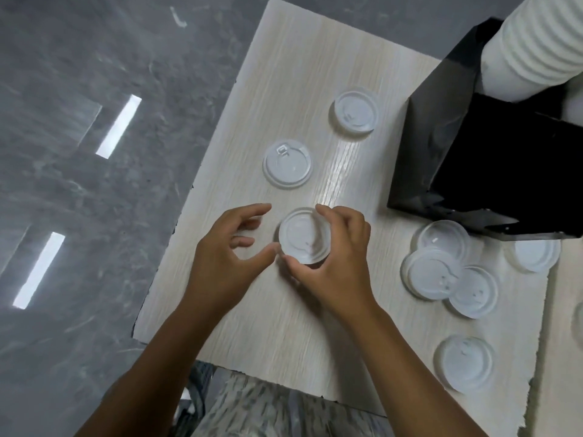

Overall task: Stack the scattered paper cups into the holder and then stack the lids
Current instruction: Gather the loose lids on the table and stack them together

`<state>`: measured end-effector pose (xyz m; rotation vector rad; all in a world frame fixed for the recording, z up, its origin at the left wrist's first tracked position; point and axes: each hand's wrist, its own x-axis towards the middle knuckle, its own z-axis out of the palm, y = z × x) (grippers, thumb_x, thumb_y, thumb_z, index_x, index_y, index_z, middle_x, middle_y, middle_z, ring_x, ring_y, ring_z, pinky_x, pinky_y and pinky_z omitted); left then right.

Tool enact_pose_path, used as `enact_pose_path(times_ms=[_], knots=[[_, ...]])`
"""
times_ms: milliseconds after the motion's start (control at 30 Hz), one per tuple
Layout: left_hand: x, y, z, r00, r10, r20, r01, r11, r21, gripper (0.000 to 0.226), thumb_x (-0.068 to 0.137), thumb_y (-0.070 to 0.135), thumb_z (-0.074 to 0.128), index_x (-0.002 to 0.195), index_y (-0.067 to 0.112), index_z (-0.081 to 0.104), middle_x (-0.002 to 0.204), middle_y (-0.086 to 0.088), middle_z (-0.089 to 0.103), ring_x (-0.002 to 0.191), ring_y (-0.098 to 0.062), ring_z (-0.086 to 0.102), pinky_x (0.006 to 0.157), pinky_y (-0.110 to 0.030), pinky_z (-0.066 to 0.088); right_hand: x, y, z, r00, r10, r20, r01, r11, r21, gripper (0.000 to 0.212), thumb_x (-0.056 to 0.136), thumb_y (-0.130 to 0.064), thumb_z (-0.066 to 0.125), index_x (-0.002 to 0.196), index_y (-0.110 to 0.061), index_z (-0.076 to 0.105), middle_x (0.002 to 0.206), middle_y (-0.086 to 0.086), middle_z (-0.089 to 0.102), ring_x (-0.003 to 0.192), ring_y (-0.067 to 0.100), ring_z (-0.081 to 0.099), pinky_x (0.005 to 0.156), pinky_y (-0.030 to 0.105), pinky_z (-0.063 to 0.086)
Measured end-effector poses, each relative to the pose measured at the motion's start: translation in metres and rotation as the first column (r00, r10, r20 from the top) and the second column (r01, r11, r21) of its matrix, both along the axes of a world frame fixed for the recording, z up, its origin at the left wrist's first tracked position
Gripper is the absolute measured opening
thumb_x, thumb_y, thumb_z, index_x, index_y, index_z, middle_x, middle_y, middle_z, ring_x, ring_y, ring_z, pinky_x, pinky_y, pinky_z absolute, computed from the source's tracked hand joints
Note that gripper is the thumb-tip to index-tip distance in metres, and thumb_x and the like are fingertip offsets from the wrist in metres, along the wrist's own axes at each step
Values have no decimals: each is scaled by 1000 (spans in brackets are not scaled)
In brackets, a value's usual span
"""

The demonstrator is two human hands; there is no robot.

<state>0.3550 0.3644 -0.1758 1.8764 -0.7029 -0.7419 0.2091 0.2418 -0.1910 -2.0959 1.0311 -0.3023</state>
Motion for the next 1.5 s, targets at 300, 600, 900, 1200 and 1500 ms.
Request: enact_pose_path(times_ms=[300,600,900,1200,1500], knots=[[-8,-2,-15,989,-83,120,77,996,55,55,84,23,84,134,30,63,126,30,59,113,2,58,89,-8,46,-6,-5,-9,998,45,49,-46,998,32,88,75,-60,77,150,-24,46,135,-13,38,130,10,38,111,29,40],[-1,2,-15,995,-44,86,45,999,-9,54,84,24,82,135,29,63,132,19,64,106,-3,64,85,-12,52,-13,-14,6,997,42,71,-57,970,237,108,73,-47,90,160,-35,27,147,-16,30,141,5,35,117,25,37],[35,-36,-12,986,71,151,-65,997,-46,49,86,15,83,131,28,66,126,20,66,103,2,62,88,-24,53,48,-63,15,995,-43,90,35,996,81,79,75,-38,90,144,-25,52,133,-13,40,113,1,52,97,15,46],[50,-45,-26,981,111,159,-87,985,-150,63,82,14,87,139,12,61,131,4,68,118,-15,67,94,-33,58,95,-84,9,941,303,-149,-316,946,-72,82,78,-42,84,150,-38,44,142,-7,40,123,17,36,98,30,43],[49,-44,-30,975,106,193,-75,985,-158,60,83,13,87,138,12,62,129,5,70,116,-16,68,94,-38,58,49,-64,50,973,119,197,-129,991,34,79,72,-17,88,140,-25,49,134,-8,48,121,13,54,96,21,48]])
